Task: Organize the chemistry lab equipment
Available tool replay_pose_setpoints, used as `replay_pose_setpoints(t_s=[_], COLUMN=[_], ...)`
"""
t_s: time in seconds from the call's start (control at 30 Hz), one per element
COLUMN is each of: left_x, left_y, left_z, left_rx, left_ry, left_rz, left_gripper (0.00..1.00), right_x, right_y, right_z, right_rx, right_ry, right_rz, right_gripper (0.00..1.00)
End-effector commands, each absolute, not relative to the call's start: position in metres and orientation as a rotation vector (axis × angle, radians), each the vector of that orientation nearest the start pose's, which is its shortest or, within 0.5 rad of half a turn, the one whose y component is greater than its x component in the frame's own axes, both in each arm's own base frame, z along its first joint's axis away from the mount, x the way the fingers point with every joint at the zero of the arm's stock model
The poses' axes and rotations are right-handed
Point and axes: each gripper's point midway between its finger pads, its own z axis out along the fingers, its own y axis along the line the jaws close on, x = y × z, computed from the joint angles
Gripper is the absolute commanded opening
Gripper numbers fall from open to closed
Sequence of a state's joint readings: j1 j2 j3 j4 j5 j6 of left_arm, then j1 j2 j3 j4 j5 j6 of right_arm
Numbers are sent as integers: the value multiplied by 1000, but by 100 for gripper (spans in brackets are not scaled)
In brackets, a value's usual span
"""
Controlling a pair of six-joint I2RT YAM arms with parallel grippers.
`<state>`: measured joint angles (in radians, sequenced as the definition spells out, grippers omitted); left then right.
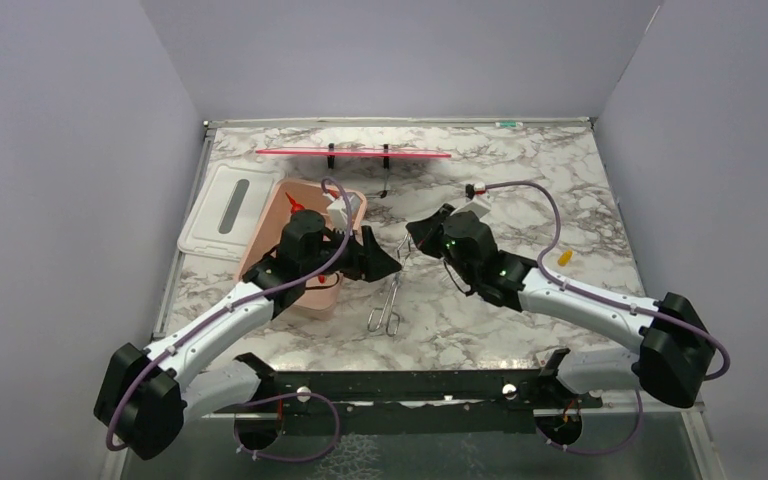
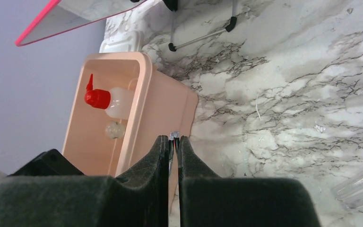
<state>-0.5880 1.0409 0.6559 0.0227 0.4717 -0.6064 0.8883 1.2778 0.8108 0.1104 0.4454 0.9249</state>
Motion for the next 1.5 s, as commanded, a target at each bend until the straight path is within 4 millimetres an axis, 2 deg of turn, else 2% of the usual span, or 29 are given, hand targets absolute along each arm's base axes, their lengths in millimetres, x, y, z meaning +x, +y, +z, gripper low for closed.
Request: replay_pose_setpoints(t_s=[0.0,0.1,0.27,0.47,0.57,0.7,0.77,0.83,0.87,0.97,1.03,1.1,1.27,1.47], left_x=[198,197,198,203,204,207,208,210,210,216,222,229,244,269], left_y=[-291,-298,-301,-301,-300,-297,-296,-296,-295,-291,-285,-276,-242,-176], left_z=[210,203,187,185,179,184,188,193,195,202,208,212,228,259], left_rx=[408,437,444,451,466,486,503,521,529,544,543,545,522,378], left_ry=[2036,2074,2137,2145,2173,2153,2136,2122,2117,2108,2101,2104,2125,2131], left_rz=[-1376,-1337,-1271,-1210,-1180,-1141,-1126,-1114,-1107,-1049,-983,-896,-653,-346], left_gripper=[57,45,44,40,24,2,0,0,0,0,0,0,0,0], right_x=[297,299,299,296,295,292,290,288,287,287,286,285,276,267], right_y=[286,280,282,284,285,285,285,285,285,284,282,279,266,244], right_z=[219,226,236,236,235,233,236,238,240,246,249,251,253,248], right_rx=[439,478,480,482,481,483,472,466,465,450,430,417,411,462], right_ry=[1914,1908,1885,1888,1893,1893,1881,1872,1869,1859,1859,1857,1836,1800], right_rz=[831,806,836,866,876,894,917,936,942,942,924,908,915,904], right_gripper=[1,1,1,1,1,1,2,8,15,47,60,65,67,67])
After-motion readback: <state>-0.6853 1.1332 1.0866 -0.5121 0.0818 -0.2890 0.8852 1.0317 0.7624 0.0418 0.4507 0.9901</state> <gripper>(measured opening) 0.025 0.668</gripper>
